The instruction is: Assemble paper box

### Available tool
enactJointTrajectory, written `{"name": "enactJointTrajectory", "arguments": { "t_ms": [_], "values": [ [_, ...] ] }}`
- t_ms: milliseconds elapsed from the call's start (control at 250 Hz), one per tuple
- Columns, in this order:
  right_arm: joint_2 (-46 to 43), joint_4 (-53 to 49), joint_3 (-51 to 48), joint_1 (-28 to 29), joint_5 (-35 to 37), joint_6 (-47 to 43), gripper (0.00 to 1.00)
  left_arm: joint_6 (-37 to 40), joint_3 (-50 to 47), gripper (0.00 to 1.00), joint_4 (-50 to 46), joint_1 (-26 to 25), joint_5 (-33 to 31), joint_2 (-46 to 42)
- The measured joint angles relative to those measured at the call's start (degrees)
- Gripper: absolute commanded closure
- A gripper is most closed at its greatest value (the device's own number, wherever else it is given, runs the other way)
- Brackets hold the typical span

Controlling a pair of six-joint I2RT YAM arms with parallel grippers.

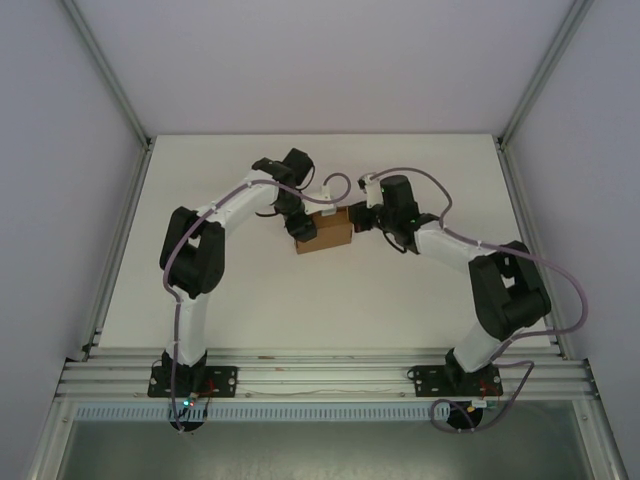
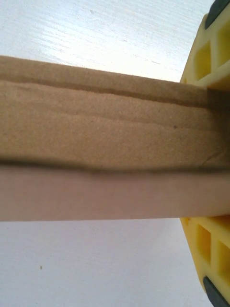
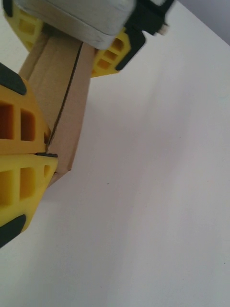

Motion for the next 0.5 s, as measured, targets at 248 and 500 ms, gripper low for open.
{"name": "enactJointTrajectory", "arguments": {
  "t_ms": [248,500],
  "values": [
    [-0.44,4.68,-2.71,0.66,0.94,0.46,1.00,-1.18,-0.33,0.22,2.58,-0.26,0.24,0.00],
    [-1.55,1.90,-2.21,1.84,3.85,2.12,1.00,-4.17,-3.76,0.00,5.77,-0.26,0.42,-3.26]
  ]
}}
